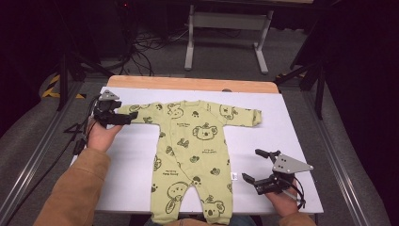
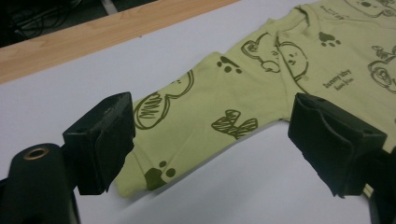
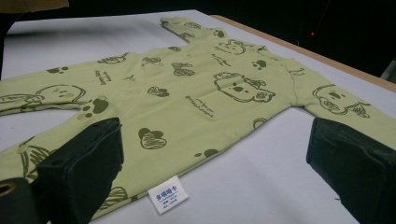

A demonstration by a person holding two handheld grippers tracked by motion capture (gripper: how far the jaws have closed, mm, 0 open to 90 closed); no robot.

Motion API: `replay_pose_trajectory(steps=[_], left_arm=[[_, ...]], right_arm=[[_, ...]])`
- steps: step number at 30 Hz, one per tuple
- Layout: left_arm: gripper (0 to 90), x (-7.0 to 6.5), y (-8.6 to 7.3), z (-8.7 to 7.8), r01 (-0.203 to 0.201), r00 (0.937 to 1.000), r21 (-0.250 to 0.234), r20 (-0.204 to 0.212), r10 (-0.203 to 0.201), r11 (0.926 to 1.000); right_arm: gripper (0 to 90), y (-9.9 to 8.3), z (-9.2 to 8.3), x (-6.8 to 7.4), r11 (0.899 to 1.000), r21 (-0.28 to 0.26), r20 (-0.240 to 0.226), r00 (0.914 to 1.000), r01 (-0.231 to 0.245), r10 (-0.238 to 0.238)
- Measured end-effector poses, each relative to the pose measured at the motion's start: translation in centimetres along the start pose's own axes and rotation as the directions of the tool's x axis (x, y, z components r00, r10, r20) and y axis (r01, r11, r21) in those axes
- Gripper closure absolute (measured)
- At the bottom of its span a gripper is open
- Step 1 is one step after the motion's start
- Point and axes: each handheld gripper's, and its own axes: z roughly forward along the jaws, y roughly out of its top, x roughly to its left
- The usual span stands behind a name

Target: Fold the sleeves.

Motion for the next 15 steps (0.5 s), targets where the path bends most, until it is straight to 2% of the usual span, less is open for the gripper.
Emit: replay_pose_trajectory(steps=[2,4,6,9,13,14,15], left_arm=[[15.7,0.3,-0.1,0.4,0.008,0.9999,0.006,-0.007,-0.008,0.9999],[14.7,0.5,-0.3,1.0,0.038,0.9992,0.017,0.012,-0.038,0.9991],[12.9,0.5,-0.4,1.6,0.051,0.9987,0.047,-0.009,-0.051,0.9976],[13.4,0.6,-0.5,2.0,0.064,0.9975,0.063,-0.034,-0.062,0.9959],[18.6,0.6,-0.5,2.2,0.056,0.9970,0.074,-0.057,-0.051,0.9957],[20.3,0.6,-0.4,2.5,0.047,0.9954,0.104,-0.088,-0.038,0.9934],[21.0,0.7,-0.4,2.7,0.045,0.9947,0.115,-0.097,-0.034,0.9923]], right_arm=[[4.6,0.0,0.0,0.0,1.000,0.001,-0.001,1.0000,0.001,-0.001],[4.5,0.0,0.1,0.0,1.000,0.002,-0.002,1.0000,0.000,0.000],[4.4,0.0,0.0,0.0,1.000,0.002,-0.002,1.0000,-0.001,0.001],[4.4,-0.1,0.1,0.0,1.000,0.003,-0.003,1.0000,-0.003,0.003],[4.4,-0.1,0.1,0.0,1.000,0.005,-0.005,1.0000,-0.003,0.003],[4.4,-0.1,0.1,0.0,1.000,0.006,-0.007,1.0000,-0.004,0.004],[4.4,-0.1,0.1,0.1,1.000,0.007,-0.008,1.0000,-0.004,0.004]])
